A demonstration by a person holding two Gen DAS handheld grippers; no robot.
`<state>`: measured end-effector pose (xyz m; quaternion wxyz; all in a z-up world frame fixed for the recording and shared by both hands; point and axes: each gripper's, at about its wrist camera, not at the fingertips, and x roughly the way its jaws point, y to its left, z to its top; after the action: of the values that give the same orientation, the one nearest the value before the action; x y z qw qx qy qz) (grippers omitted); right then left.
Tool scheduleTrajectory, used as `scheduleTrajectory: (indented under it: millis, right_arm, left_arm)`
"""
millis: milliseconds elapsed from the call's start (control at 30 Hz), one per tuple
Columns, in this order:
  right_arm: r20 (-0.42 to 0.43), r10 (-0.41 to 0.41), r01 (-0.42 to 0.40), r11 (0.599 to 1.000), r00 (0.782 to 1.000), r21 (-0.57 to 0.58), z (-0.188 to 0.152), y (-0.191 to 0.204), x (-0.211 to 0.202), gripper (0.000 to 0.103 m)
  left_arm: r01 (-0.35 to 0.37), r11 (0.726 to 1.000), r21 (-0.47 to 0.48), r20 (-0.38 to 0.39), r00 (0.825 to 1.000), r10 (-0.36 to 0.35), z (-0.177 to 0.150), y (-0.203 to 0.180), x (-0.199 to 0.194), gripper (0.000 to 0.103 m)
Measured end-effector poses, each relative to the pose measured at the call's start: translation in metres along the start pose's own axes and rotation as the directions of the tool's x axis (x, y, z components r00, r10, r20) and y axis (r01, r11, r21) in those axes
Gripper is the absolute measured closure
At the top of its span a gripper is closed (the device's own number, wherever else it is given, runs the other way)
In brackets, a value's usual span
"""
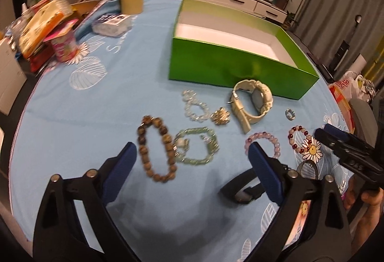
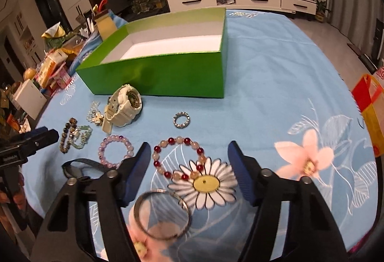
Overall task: Organize jewelry
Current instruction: 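Grasp the small silver ring with the right tool while the left tool grasps the gold flower charm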
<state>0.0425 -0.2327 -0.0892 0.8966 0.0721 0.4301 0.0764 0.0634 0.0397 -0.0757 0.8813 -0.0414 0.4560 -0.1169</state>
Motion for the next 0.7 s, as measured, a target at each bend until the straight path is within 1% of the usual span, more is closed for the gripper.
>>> scheduleTrajectory:
  millis: [67, 167, 200, 300, 367, 433, 500, 533, 567, 600, 667, 700]
  right_arm:
    - [-0.003, 0.0, 0.0, 1.0, 1.0, -0.014, 0.003, 0.001, 0.009, 0.047]
    - [-0.009, -0.003, 0.002, 0.999, 1.0, -0.046, 0.008, 0.003, 0.021, 0.052]
    - [-0.012, -0.005, 0.004, 0.998, 1.0, -0.055, 0.01, 0.004, 0.026, 0.053]
    - [-0.028, -0.001, -0.001, 0.997, 1.0, -0.077, 0.015, 0.006, 0.037, 0.058]
    - [-0.04, -0.001, -0.002, 0.996, 0.999, -0.091, 0.017, 0.007, 0.046, 0.06]
    - [-0.048, -0.007, 0.002, 0.994, 0.999, -0.107, 0.019, 0.01, 0.052, 0.063]
    - [-0.034, -0.027, 0.022, 0.99, 0.999, -0.14, 0.02, 0.015, 0.055, 0.066]
    - [-0.027, -0.042, 0.037, 0.987, 0.999, -0.159, 0.02, 0.018, 0.057, 0.07]
    - [-0.022, -0.053, 0.049, 0.984, 0.998, -0.171, 0.02, 0.019, 0.058, 0.077]
    - [-0.014, -0.066, 0.062, 0.981, 0.998, -0.186, 0.021, 0.021, 0.059, 0.08]
    - [-0.011, -0.066, 0.062, 0.981, 0.998, -0.183, 0.021, 0.02, 0.059, 0.082]
    - [-0.012, -0.058, 0.055, 0.984, 0.998, -0.17, 0.02, 0.017, 0.058, 0.082]
  left_arm:
    - [0.009, 1.0, 0.026, 0.003, 1.0, -0.009, 0.004, -0.006, 0.004, 0.02]
    - [0.023, 0.998, 0.057, 0.002, 1.0, -0.023, 0.007, -0.013, 0.011, 0.027]
    - [0.034, 0.997, 0.065, -0.002, 0.999, -0.034, 0.009, -0.015, 0.014, 0.029]
    - [0.072, 0.994, 0.076, -0.013, 0.997, -0.072, 0.011, -0.017, 0.022, 0.037]
    - [0.086, 0.993, 0.083, -0.02, 0.996, -0.085, 0.012, -0.018, 0.026, 0.045]
    - [0.095, 0.992, 0.089, -0.021, 0.995, -0.093, 0.013, -0.018, 0.028, 0.047]
    - [0.1, 0.99, 0.097, -0.021, 0.995, -0.099, 0.015, -0.019, 0.031, 0.047]
    - [0.103, 0.99, 0.101, -0.02, 0.995, -0.101, 0.016, -0.02, 0.032, 0.049]
    - [0.107, 0.989, 0.107, -0.019, 0.994, -0.105, 0.016, -0.021, 0.032, 0.052]
    - [0.115, 0.987, 0.115, -0.02, 0.993, -0.114, 0.018, -0.022, 0.034, 0.053]
    - [0.126, 0.984, 0.127, -0.024, 0.992, -0.124, 0.019, -0.024, 0.036, 0.06]
    - [0.127, 0.982, 0.138, -0.024, 0.992, -0.125, 0.02, -0.027, 0.038, 0.062]
